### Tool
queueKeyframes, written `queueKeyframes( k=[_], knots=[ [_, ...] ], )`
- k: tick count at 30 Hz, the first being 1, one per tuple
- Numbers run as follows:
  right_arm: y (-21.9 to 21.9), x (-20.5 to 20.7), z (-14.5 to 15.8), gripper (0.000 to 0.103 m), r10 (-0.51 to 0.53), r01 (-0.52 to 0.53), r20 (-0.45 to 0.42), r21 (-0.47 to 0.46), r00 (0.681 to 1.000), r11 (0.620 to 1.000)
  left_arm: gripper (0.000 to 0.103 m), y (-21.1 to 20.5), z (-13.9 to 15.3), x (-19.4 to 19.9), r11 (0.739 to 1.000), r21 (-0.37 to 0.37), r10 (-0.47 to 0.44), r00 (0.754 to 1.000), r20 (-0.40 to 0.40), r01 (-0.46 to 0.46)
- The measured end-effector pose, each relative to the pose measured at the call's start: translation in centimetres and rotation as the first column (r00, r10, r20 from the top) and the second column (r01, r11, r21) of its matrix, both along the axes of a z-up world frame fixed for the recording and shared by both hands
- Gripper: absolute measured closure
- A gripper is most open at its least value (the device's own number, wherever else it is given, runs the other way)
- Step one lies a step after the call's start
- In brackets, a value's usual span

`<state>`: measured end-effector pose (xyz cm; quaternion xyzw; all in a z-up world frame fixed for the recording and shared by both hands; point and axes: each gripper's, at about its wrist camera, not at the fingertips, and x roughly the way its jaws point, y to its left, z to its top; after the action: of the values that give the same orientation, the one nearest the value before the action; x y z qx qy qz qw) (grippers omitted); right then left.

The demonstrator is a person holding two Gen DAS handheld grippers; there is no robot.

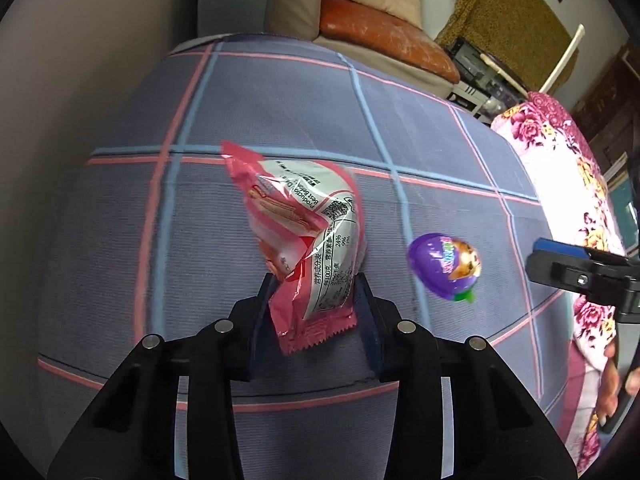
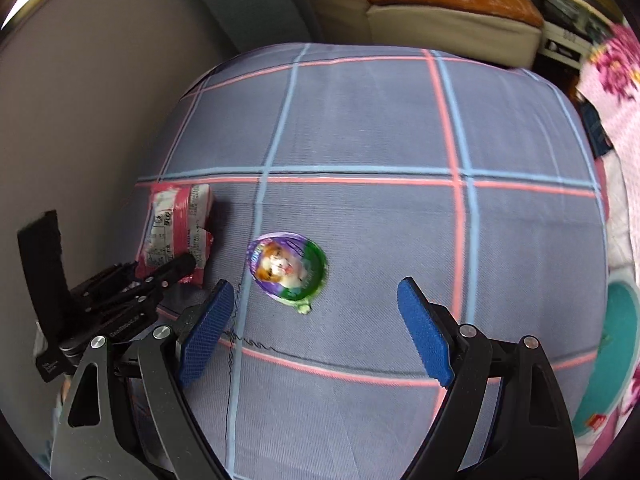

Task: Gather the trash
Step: 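Grasp the pink-white snack wrapper with the left gripper while the right grasps the purple egg toy, then carry wrapper and egg toy over the wastebasket and open both grippers to drop them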

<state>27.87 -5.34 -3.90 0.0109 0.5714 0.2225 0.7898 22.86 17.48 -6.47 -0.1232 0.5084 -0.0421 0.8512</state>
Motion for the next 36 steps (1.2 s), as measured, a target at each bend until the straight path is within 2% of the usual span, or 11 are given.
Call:
queueKeyframes(
  k=[8,12,17,18,28,36],
  knots=[
    [4.4,0.4,-1.8,0.024,0.167,-0.162,0.062,-0.083,0.984,0.983,0.064,2.4,0.3,-1.5,1.000,-0.009,0.009,1.000,0.023,-0.008],
    [5.2,0.4,-2.6,0.040,0.204,-0.197,0.060,-0.105,0.977,0.975,0.064,2.7,0.1,-1.7,1.000,-0.016,0.019,1.000,0.021,-0.019],
    [5.3,0.3,-3.5,0.044,0.215,-0.209,0.040,-0.117,0.976,0.971,0.063,2.6,0.0,-1.9,1.000,-0.014,0.027,0.999,0.020,-0.027],
    [5.1,0.1,-3.6,0.053,0.213,-0.206,0.048,-0.131,0.976,0.970,0.063,2.5,0.0,-1.9,1.000,-0.011,0.027,0.999,0.020,-0.027],
    [1.7,-1.5,-2.7,0.054,0.126,-0.124,0.050,-0.051,0.991,0.991,0.064,1.0,0.9,-2.4,1.000,0.005,0.005,0.999,0.035,-0.005],
    [-4.0,-3.8,-0.8,0.054,0.009,-0.010,0.070,0.013,0.997,1.000,0.064,-3.8,2.4,-2.8,0.997,0.015,-0.073,0.995,0.061,0.072]
  ],
)
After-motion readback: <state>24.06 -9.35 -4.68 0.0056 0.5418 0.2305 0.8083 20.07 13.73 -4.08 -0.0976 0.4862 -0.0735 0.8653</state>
